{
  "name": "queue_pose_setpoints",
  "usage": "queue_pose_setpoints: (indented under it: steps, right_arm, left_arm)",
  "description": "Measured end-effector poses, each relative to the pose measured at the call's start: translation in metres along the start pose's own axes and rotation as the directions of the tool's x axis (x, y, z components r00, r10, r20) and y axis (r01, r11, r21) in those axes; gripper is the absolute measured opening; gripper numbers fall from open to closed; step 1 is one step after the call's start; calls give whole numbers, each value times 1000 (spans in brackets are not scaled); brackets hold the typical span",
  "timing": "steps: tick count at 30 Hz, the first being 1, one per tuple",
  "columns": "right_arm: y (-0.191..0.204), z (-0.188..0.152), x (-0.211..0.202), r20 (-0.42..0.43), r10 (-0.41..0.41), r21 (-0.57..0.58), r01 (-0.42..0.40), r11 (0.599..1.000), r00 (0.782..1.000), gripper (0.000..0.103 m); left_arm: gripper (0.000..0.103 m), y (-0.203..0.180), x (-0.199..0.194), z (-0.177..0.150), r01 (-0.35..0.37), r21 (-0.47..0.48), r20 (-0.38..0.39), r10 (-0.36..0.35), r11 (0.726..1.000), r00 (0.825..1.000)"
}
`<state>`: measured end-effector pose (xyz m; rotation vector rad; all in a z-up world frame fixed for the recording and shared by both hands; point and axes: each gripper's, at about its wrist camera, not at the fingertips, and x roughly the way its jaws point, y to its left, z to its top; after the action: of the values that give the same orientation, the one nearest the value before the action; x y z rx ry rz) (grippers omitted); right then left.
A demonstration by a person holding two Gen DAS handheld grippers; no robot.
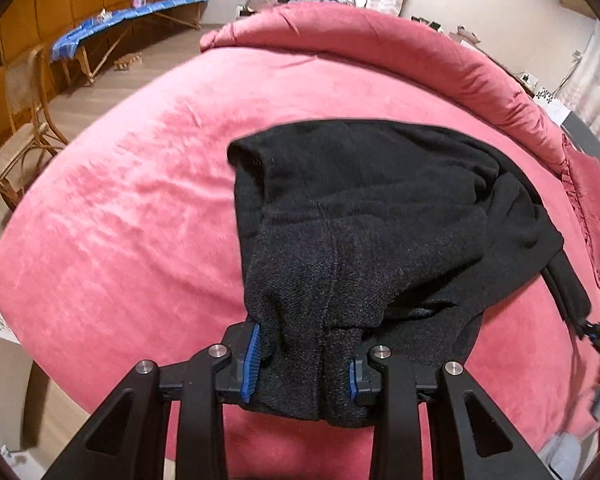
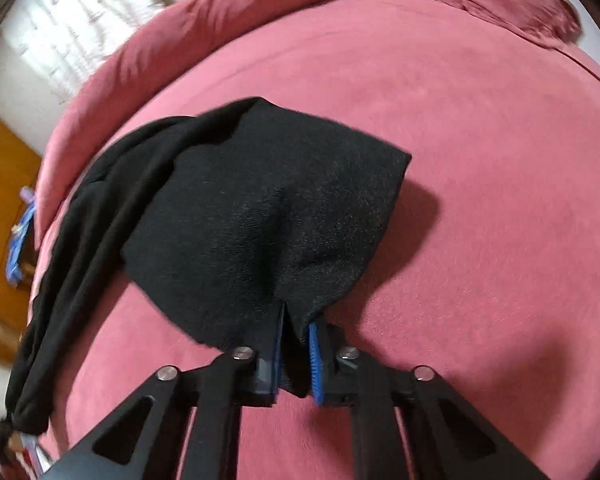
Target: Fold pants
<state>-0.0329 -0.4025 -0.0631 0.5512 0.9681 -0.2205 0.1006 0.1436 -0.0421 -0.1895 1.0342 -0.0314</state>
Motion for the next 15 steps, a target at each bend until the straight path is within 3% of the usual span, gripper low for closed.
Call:
queue_pose_setpoints:
  steps: [3,4,8,11,15]
  right_arm:
    - [-11,2,-45,57,47,2,-48,999,997,6]
    - [-15,3,-65,84,42,11,-43,999,996,2]
    - [-39,6,-134,168,10,45,-18,999,986,2]
    - [-61,0,-176,219,-49,36,42,998,974,2]
    - [-105,-19,-205,225,-140,74,126,989,964,2]
  left_arm:
    - [31,8,-9,2,22,-20,0,-22,1000,1000]
    - [31,13,-12,3,25,-26,1,-25,999,1000]
    - [30,37,-27,6,30,-56,13,-29,998,999]
    - [30,56,-34,6,22,-79,11,-21,997,1000]
    - [29,77,-27,3,-6,-97,-19,5,995,1000]
